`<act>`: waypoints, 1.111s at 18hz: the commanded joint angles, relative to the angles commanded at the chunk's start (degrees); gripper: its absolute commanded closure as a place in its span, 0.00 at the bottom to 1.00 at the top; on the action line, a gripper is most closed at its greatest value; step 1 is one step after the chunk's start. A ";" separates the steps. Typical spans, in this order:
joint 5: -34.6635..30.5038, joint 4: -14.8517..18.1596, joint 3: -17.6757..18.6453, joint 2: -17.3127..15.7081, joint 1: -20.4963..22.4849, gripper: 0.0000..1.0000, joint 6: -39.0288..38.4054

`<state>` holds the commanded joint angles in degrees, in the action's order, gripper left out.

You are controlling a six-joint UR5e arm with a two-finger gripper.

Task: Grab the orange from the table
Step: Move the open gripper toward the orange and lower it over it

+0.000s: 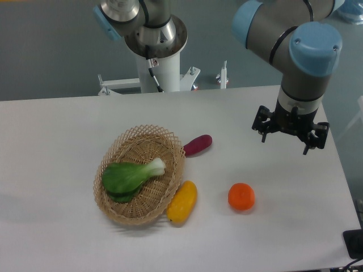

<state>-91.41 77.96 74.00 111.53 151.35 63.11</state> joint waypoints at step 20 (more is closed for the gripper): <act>3.70 -22.05 6.68 11.42 -3.86 0.00 -0.09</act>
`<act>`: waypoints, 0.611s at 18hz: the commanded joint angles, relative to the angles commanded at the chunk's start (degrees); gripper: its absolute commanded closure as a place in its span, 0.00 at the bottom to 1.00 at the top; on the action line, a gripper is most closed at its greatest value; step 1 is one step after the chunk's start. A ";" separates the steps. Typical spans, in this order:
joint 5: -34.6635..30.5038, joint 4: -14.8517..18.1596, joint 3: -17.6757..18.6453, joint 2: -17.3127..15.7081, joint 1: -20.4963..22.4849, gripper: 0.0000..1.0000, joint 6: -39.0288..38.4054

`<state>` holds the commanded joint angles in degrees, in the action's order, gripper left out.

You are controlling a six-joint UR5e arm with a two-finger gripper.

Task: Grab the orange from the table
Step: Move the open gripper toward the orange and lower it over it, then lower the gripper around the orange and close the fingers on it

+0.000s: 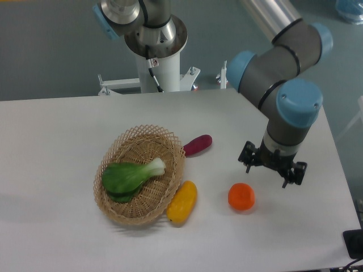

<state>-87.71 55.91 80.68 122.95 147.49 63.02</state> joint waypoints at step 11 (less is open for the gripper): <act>-0.36 3.06 6.50 -3.41 -1.33 0.00 9.32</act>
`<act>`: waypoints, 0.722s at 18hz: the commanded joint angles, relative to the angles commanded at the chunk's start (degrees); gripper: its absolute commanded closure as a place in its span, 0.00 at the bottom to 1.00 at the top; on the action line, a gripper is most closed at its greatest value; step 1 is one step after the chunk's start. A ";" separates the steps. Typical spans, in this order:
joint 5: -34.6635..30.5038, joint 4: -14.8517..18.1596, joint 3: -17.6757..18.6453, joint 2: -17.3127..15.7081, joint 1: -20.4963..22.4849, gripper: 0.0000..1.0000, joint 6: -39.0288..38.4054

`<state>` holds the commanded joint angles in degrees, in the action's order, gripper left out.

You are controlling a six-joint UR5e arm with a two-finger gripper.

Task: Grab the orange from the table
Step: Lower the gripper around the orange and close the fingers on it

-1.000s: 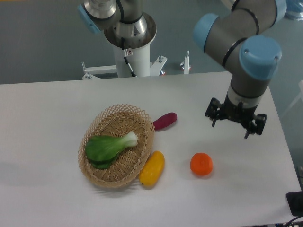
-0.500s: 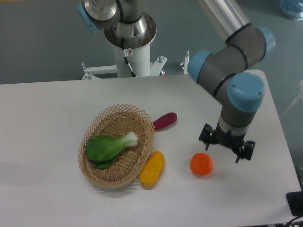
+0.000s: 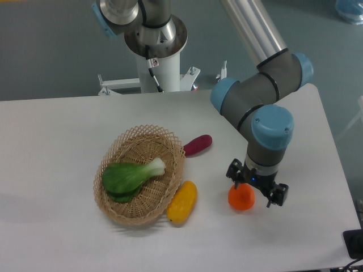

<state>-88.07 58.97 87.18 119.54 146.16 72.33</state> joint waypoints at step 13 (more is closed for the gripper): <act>-0.09 -3.95 1.32 2.37 -0.09 0.00 0.00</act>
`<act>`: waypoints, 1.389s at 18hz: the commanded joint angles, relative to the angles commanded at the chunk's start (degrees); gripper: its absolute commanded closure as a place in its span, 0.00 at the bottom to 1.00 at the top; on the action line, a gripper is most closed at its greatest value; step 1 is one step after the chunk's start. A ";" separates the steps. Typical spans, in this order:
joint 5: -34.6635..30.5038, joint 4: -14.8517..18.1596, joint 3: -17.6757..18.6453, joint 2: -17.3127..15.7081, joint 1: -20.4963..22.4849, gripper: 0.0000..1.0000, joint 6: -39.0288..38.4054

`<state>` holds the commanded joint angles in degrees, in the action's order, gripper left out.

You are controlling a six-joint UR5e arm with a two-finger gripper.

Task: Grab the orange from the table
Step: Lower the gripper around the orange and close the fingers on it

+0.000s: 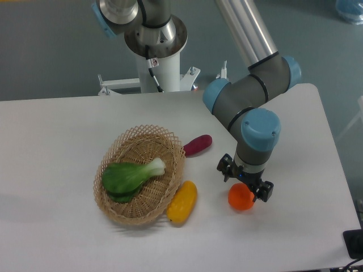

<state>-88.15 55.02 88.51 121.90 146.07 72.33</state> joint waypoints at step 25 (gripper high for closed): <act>-3.69 -4.84 1.05 2.55 -0.97 0.32 -3.08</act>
<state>-91.85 50.19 89.56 124.45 145.11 69.26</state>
